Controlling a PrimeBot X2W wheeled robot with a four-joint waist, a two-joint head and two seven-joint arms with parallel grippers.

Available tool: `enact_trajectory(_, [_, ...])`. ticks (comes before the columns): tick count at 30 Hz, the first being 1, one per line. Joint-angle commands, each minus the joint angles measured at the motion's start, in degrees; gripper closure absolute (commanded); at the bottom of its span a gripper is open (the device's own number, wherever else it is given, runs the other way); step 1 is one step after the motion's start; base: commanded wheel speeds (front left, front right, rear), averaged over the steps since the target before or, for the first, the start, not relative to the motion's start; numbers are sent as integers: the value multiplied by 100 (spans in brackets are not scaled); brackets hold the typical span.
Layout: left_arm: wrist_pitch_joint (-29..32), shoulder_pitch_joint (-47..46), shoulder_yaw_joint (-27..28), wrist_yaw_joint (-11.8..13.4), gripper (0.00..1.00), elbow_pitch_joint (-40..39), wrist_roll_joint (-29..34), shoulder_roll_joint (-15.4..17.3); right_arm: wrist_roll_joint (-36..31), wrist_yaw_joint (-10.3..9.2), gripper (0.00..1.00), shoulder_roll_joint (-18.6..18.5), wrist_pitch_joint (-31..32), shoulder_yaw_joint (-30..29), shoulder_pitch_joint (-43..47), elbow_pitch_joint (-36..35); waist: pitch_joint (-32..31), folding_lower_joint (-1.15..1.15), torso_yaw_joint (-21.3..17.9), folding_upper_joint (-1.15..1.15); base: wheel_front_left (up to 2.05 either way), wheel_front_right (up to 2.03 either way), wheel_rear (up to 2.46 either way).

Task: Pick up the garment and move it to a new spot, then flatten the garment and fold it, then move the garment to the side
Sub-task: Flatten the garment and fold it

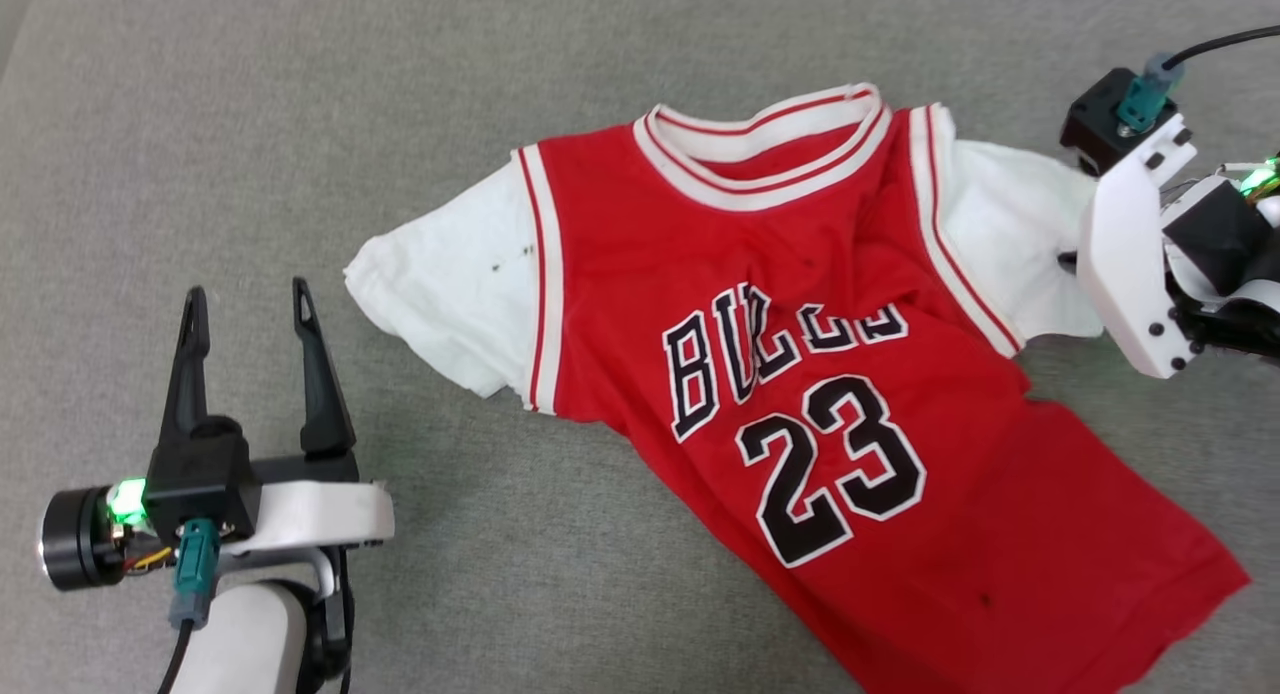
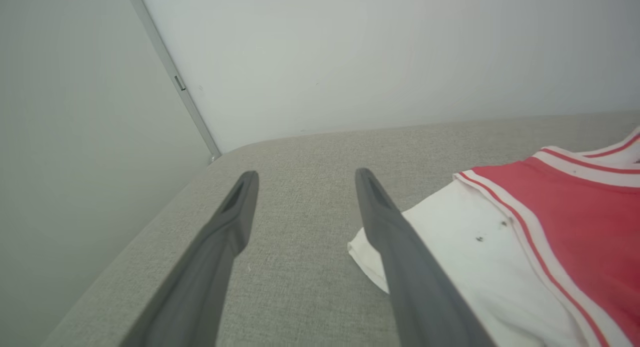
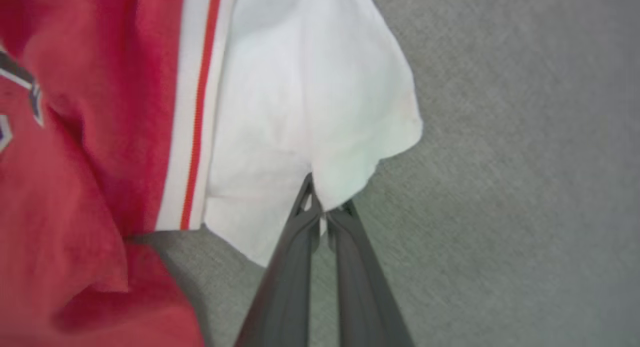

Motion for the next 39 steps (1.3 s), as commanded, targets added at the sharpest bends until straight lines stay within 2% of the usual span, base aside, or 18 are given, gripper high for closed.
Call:
enact_trajectory(1, [-12,102,71,-58,0,30,71,-46,43,-6,100,-86,-123,20,-100,-37,-202,0,-143,0,0,0,0])
enact_trajectory(4, [-12,242,205,-176,0,83,175,-104,164,-6,100,-314,-399,33,-42,-210,-403,0,-274,0,0,0,0])
enact_trajectory(9, [-12,496,405,-335,0,148,281,-189,411,-6,100,-925,-728,-61,450,-556,-694,0,-495,0,0,0,0])
enact_trajectory(12, [-12,642,484,-439,0,180,334,-218,572,-6,100,-1310,-895,-156,927,-675,-813,0,-592,0,0,0,0])
enact_trajectory(16, [-12,781,575,-560,0,211,406,-250,772,-6,100,-1621,-1099,-370,1693,-640,-901,0,-679,0,0,0,0])
enact_trajectory(20, [-13,858,616,-662,0,243,483,-290,901,-6,100,-1572,-1284,-514,2484,-383,-923,0,-721,0,0,0,0])
enact_trajectory(26, [-13,765,632,-794,0,369,585,-313,830,-6,100,-1107,-1581,-744,3098,84,-968,0,-733,0,0,0,0])
enact_trajectory(27, [-13,758,640,-817,0,409,598,-295,802,-6,89,-1034,-1674,-826,3122,133,-1001,0,-743,0,0,0,0])
enact_trajectory(28, [-13,754,648,-830,0,439,614,-275,759,-6,38,-976,-1774,-908,3117,170,-1047,0,-759,0,0,0,0])
enact_trajectory(29, [-13,752,661,-849,0,468,616,-257,702,-6,0,-944,-1893,-1015,3110,196,-1100,0,-778,0,0,0,0])
enact_trajectory(35, [-13,735,726,-1008,0,722,672,-68,169,-6,0,-928,-2573,-1653,3305,167,-1450,0,-956,0,0,0,0])
enact_trajectory(39, [-13,543,743,-1159,0,953,683,127,-376,-6,0,-848,-3193,-2439,3513,63,-1597,0,-1089,0,0,0,0])
